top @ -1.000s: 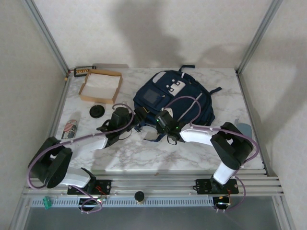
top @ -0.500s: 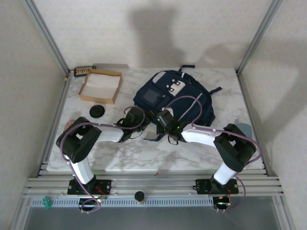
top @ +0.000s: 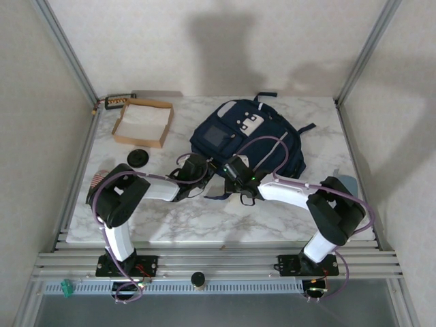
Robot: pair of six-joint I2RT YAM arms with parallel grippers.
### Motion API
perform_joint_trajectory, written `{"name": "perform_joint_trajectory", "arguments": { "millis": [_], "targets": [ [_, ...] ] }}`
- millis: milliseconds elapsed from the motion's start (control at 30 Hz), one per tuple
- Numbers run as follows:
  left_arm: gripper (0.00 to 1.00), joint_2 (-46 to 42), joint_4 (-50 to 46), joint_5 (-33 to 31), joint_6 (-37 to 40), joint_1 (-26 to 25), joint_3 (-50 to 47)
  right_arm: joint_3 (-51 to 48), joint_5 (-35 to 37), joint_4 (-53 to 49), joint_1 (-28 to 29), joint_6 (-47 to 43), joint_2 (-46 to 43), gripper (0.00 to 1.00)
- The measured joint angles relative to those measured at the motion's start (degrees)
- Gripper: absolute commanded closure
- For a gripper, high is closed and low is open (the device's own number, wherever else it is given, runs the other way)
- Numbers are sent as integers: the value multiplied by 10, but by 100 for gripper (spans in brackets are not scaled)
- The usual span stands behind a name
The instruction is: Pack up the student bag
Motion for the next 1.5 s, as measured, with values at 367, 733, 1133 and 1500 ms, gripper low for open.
{"name": "perform_joint_trajectory", "arguments": {
  "millis": [367,733,1133,1500],
  "targets": [
    [100,-48,-97,14,105,111,18,-47,-48,-80,-17,20,-119,100],
    [43,-92,-144,41,184,152,25,-56,-122,-98,-23,6,-142,100],
    [38,-191,-26,24,-29,-73,-119,-49,-139,-98,-24,-21,-118,100],
    [66,-83,5,-30,-143,-108,-56,-49,-139,-88,-24,-33,-116,100]
  ]
}}
